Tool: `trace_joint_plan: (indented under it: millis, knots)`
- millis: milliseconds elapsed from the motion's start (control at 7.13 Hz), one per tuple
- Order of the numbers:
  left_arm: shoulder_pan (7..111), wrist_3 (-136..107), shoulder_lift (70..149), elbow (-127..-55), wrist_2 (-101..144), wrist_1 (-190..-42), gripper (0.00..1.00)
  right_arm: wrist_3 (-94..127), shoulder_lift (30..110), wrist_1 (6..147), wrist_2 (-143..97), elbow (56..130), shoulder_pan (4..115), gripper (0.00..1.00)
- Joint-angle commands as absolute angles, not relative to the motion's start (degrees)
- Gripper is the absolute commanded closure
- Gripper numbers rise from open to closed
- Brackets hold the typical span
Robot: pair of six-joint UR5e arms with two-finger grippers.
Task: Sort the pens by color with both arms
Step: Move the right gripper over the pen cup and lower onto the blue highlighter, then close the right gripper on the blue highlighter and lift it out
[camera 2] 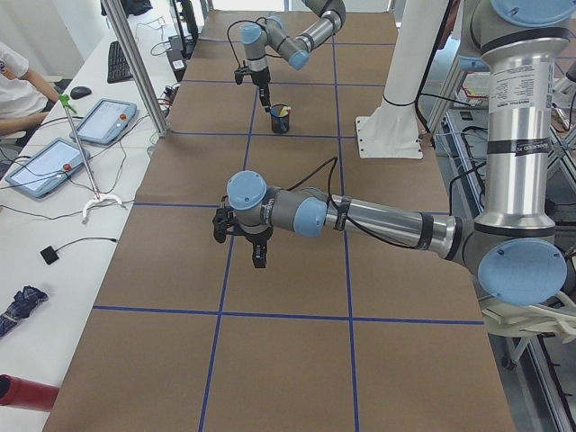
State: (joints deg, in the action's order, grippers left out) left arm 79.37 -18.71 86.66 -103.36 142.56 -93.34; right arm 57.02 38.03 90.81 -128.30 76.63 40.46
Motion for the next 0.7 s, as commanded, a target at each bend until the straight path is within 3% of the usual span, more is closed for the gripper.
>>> trace_joint_plan:
  millis: [0,561]
  knots:
    - [79.4,-18.7,86.7,-103.4,142.6,-93.3,0.00,56.9,36.6,92.9,-129.0,75.6,40.5,0.53]
    - [79.4,-18.7,86.6,-103.4,143.3,-93.3,0.00,57.0,36.6,94.7,-129.6,75.9,40.4,0.58]
